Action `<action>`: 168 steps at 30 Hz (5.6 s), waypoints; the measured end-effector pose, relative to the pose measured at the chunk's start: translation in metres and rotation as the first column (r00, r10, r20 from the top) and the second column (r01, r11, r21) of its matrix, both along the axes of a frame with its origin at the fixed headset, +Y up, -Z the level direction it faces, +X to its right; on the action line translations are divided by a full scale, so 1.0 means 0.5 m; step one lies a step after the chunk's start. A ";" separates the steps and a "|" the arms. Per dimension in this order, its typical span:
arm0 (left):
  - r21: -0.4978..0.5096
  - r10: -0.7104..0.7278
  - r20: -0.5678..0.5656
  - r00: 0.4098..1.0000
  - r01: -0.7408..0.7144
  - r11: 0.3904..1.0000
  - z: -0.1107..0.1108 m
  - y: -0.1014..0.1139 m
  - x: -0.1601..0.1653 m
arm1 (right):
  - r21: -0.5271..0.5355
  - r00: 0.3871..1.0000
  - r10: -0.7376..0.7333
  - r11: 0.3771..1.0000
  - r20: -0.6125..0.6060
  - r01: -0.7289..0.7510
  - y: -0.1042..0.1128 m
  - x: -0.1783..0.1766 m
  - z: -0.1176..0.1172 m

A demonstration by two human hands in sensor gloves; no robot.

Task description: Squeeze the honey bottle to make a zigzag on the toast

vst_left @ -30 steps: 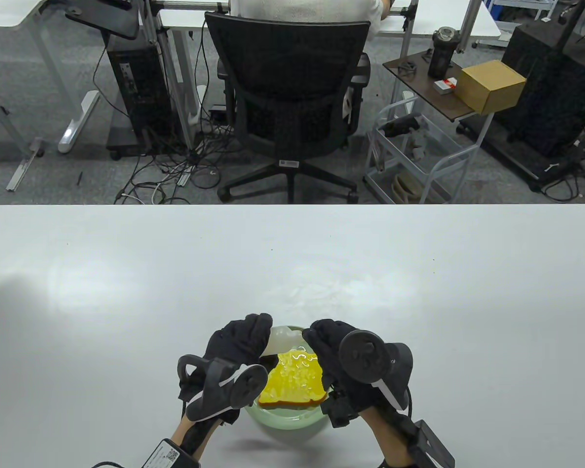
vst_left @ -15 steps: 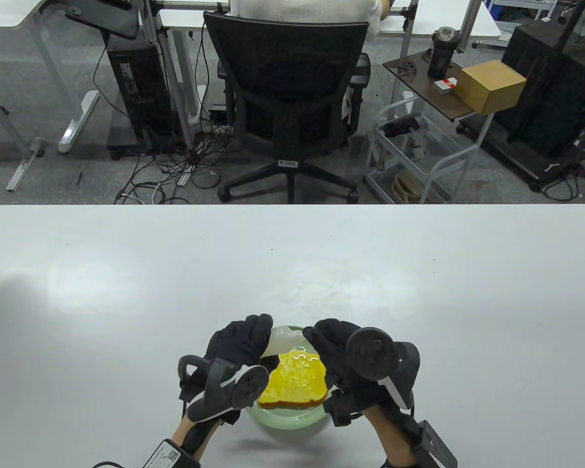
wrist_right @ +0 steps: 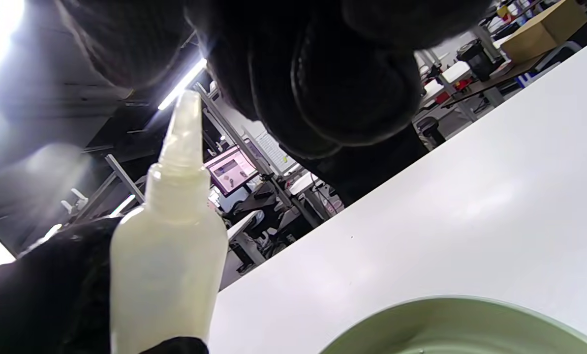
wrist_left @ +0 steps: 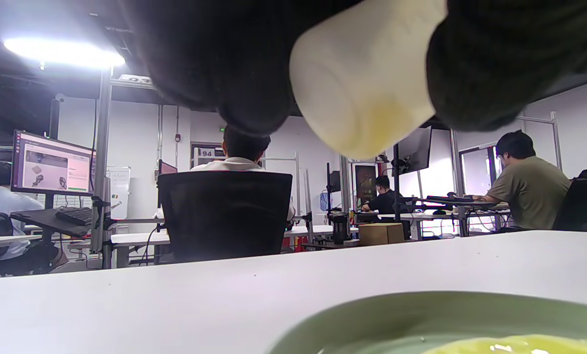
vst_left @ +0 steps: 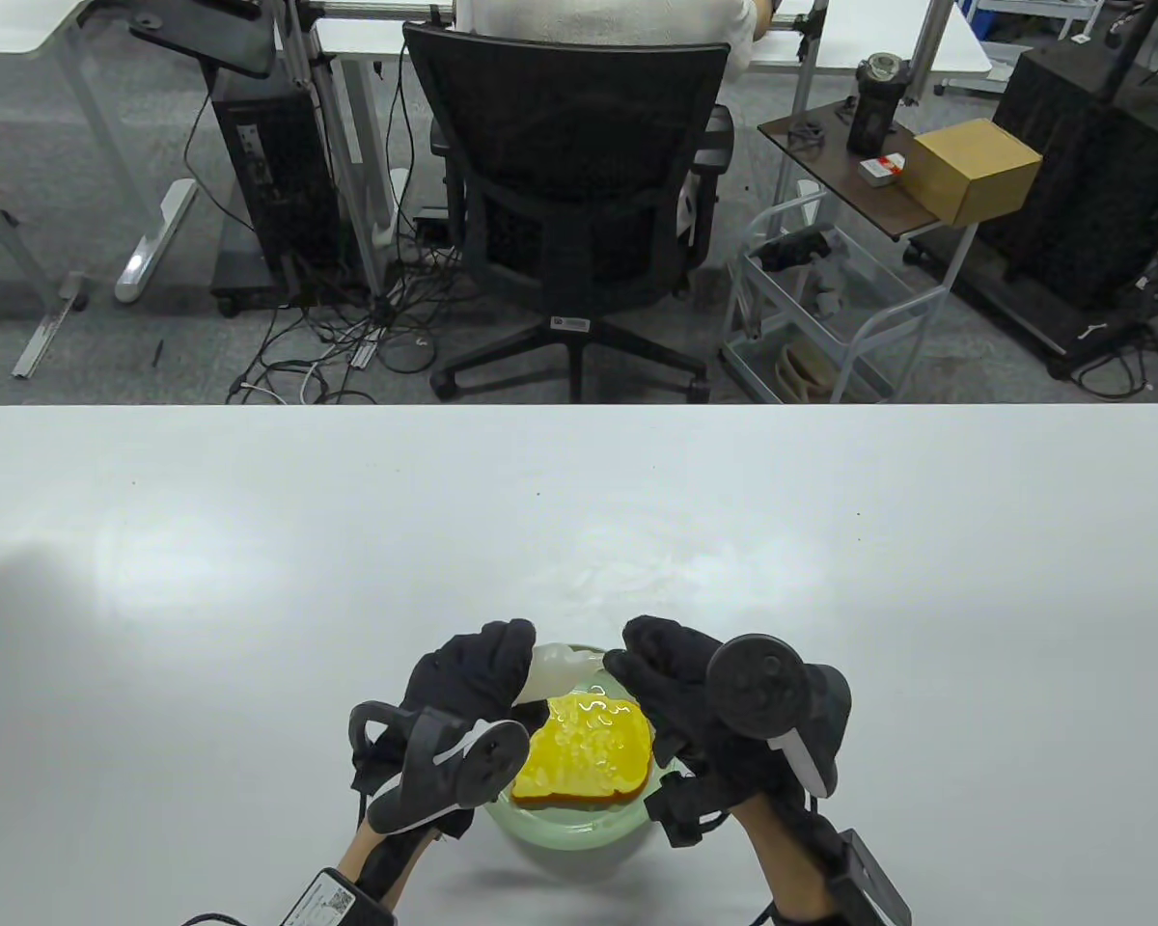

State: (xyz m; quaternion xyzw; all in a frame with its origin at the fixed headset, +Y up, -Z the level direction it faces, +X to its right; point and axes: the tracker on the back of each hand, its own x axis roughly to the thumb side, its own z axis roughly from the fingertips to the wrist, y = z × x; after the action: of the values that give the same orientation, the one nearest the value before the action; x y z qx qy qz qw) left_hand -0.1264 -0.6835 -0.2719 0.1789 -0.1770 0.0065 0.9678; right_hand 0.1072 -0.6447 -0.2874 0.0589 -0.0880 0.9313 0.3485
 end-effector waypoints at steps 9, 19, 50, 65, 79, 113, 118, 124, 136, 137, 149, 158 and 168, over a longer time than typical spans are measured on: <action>0.031 0.012 0.043 0.999 -0.013 0.999 0.005 0.004 0.003 | 0.010 0.999 0.026 1.000 -0.046 -0.025 -0.003 -0.015 0.001; 0.020 0.003 0.047 0.999 -0.004 1.000 0.004 0.004 0.003 | 0.004 0.999 -0.040 0.999 0.002 0.040 0.004 0.011 -0.001; 0.012 -0.053 0.061 0.997 0.053 0.999 0.008 0.003 0.014 | -0.069 0.996 0.056 0.996 -0.069 -0.060 0.002 -0.010 -0.001; -0.023 0.007 0.020 1.000 -0.007 1.000 -0.006 0.008 -0.014 | -0.108 0.956 0.269 0.960 0.118 -0.257 -0.041 0.099 0.018; -0.026 -0.016 0.023 1.000 0.016 1.000 -0.004 0.007 -0.007 | -0.376 0.813 0.582 0.760 0.031 -0.530 -0.209 0.131 0.013; -0.125 0.155 0.061 0.986 -0.147 0.981 -0.016 0.021 -0.039 | -0.384 0.904 0.428 0.833 -0.009 -0.398 -0.170 0.037 0.074; -0.193 0.149 0.096 0.984 -0.128 0.973 -0.018 0.026 -0.043 | -0.421 0.870 0.492 0.793 0.015 -0.441 -0.196 0.010 0.051; -0.228 0.153 0.111 0.982 -0.125 0.966 -0.017 0.036 -0.046 | -0.560 0.954 0.300 0.793 0.015 -0.241 -0.229 0.013 0.019; -0.344 0.163 0.141 0.977 -0.106 0.933 -0.025 0.026 -0.038 | -0.561 0.971 0.224 0.816 0.087 -0.138 -0.247 0.031 0.004; -0.355 0.168 0.149 0.974 -0.106 0.929 -0.026 0.024 -0.037 | -0.560 0.971 0.213 0.820 0.105 -0.119 -0.250 0.034 0.003; -0.339 0.231 0.194 0.953 -0.156 0.928 -0.027 0.023 -0.044 | -0.504 0.946 0.276 0.849 0.168 -0.158 -0.249 0.023 -0.003; -0.323 0.271 0.168 0.948 -0.207 0.924 -0.030 0.025 -0.055 | -0.496 0.990 -0.002 0.866 0.138 0.071 -0.248 0.052 -0.002; -0.255 0.347 0.087 0.934 -0.316 0.914 -0.033 0.031 -0.088 | -0.417 0.956 -0.249 0.860 0.157 0.293 -0.232 0.034 0.014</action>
State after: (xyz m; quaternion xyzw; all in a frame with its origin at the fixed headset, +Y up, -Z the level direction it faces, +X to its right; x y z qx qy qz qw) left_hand -0.1706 -0.6680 -0.2885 0.0890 -0.2051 0.2034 0.9532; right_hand 0.1240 -0.7608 -0.2805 -0.0789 0.0982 0.8706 0.4757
